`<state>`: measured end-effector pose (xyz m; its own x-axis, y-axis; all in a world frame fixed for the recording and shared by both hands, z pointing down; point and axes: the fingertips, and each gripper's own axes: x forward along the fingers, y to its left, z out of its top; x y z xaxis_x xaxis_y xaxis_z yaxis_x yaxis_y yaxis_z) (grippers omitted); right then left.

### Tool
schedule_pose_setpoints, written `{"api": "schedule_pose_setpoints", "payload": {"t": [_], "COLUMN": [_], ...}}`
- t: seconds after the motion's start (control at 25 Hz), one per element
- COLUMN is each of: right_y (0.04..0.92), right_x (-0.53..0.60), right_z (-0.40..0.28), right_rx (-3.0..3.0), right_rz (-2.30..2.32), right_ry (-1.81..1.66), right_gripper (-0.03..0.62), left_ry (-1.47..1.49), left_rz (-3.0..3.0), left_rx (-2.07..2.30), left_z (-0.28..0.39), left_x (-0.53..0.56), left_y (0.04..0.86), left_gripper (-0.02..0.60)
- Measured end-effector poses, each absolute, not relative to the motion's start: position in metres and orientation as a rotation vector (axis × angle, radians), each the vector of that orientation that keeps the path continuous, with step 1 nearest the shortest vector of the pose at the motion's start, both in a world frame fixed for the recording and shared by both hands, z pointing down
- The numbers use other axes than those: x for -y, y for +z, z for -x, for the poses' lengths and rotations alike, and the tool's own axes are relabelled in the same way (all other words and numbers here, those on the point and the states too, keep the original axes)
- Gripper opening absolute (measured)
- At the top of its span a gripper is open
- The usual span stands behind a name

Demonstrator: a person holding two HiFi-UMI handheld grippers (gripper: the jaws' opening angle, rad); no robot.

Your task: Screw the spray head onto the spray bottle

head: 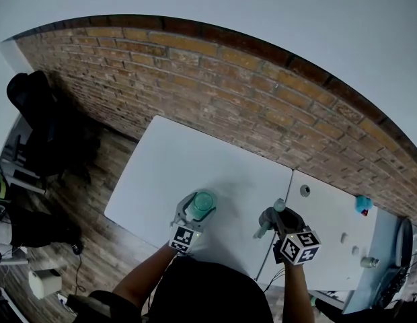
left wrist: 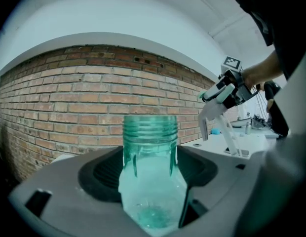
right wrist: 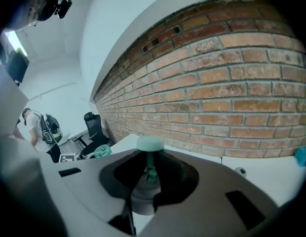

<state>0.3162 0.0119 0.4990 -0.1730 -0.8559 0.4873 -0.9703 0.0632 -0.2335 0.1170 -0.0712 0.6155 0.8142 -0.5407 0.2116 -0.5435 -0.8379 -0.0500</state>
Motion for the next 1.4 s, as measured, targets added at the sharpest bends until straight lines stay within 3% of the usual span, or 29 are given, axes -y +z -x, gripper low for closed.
{"api": "schedule_pose_setpoints", "payload": {"t": [1.4], "right_y": [0.350], "right_x": [0.052], "right_z": [-0.276], "right_rx": [2.272], "right_rz": [-2.000], "right_ry": [0.342], "right_gripper": [0.066], "left_ry": [0.331], "left_rz": [-2.999], "left_rx": [0.836], "left_z": [-0.117], "left_x": [0.069], "left_y": [0.616], "left_gripper": [0.333]}}
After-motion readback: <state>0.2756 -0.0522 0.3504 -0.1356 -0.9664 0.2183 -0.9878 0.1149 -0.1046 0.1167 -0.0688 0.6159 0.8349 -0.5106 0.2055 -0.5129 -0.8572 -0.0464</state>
